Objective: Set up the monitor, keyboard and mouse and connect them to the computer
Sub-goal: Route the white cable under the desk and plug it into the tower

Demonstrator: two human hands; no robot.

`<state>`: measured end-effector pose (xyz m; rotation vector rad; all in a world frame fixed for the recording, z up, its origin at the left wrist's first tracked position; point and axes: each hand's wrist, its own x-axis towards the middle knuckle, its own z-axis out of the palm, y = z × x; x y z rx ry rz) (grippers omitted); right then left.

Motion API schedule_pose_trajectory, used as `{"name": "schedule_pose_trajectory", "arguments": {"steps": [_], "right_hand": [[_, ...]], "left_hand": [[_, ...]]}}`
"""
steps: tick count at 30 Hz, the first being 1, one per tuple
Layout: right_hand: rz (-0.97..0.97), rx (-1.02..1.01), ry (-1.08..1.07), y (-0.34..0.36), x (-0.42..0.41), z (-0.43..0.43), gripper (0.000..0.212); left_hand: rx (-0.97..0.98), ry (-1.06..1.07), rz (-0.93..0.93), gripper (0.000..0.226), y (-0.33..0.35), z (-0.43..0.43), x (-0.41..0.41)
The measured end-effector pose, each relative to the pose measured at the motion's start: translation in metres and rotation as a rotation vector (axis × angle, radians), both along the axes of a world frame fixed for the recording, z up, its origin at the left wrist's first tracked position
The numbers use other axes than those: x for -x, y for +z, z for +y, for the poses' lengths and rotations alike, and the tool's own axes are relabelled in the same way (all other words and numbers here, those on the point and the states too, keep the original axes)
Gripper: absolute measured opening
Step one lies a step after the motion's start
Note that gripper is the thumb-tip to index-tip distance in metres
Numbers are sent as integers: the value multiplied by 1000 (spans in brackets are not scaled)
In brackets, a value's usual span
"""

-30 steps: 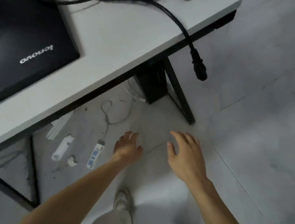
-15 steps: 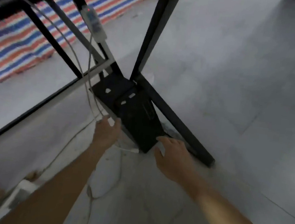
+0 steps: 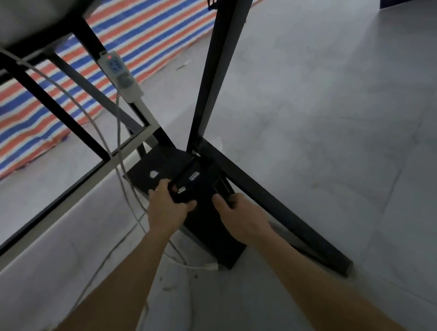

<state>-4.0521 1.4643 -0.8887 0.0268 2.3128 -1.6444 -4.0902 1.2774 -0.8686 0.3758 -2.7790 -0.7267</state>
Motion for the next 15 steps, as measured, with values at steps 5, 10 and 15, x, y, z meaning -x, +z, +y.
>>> {"name": "schedule_pose_trajectory", "arguments": {"steps": [5,10,15], "right_hand": [[-281,303,-164,20,22,-18,92],[-415,378,-284,36,22,-25,116],[-443,450,-350,24,-9,4,84]], "left_hand": [[95,-13,21,79,-5,5,-31],[178,-48,43,81,-26,41,-70],[326,-139,142,71,-48,80,-114]]}}
